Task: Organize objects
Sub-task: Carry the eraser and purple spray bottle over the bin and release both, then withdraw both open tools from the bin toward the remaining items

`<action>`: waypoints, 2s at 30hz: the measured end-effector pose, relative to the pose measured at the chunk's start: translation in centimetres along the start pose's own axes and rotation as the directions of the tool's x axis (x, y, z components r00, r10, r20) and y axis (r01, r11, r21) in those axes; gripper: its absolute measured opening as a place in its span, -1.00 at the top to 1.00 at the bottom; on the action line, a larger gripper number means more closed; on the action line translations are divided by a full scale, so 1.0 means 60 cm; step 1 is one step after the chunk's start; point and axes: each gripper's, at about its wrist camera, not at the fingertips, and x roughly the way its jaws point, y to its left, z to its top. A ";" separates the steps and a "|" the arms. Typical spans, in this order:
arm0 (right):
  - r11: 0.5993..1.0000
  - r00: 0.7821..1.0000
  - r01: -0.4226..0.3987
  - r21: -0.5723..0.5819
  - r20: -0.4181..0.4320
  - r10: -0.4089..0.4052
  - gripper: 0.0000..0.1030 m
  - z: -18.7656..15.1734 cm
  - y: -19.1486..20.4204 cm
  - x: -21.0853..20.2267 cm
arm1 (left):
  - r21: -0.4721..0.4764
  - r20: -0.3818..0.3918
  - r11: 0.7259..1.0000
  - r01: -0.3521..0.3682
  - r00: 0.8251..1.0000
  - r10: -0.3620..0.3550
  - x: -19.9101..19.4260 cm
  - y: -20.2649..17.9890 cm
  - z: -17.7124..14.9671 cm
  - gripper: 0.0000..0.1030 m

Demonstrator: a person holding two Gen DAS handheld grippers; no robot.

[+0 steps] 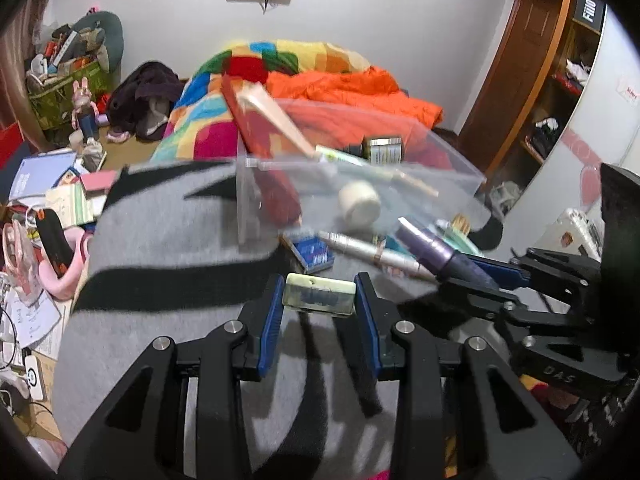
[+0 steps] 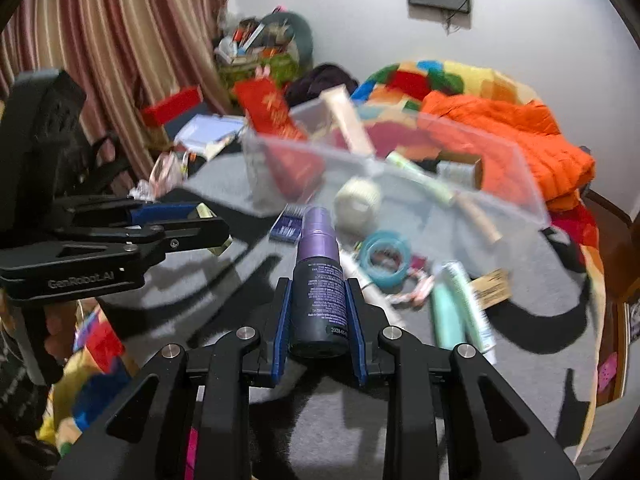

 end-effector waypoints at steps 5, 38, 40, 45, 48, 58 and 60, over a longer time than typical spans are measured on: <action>0.997 0.996 0.056 0.057 0.071 -0.060 0.55 0.029 -0.028 -0.030 | 0.014 0.062 1.000 -0.005 0.998 0.004 -0.010 -0.015 0.041 0.32; 0.963 0.983 0.183 0.197 -0.026 -0.181 0.55 0.141 -0.161 0.104 | 0.026 -0.003 0.998 -0.064 0.998 0.064 0.155 -0.023 0.165 0.32; 0.964 0.983 0.184 0.190 -0.034 -0.181 0.55 0.140 -0.160 0.109 | 0.032 -0.008 0.998 -0.061 0.998 0.061 0.159 -0.024 0.164 0.32; 0.967 0.983 0.184 0.174 -0.046 -0.179 0.55 0.139 -0.154 0.114 | 0.046 0.003 0.997 -0.054 0.999 0.054 0.151 -0.030 0.161 0.32; 0.970 0.985 0.174 0.168 -0.052 -0.167 0.52 0.141 -0.152 0.112 | 0.054 0.015 0.998 -0.045 0.999 0.044 0.137 -0.037 0.161 0.30; 0.976 0.984 0.168 0.136 0.030 -0.174 0.15 0.132 -0.131 0.038 | 0.069 0.088 0.997 -0.015 0.996 0.009 0.054 -0.046 0.144 -0.05; 0.978 0.984 0.162 0.131 0.052 -0.170 0.02 0.128 -0.129 0.018 | 0.090 0.098 0.996 -0.019 0.995 0.010 0.037 -0.050 0.136 -0.12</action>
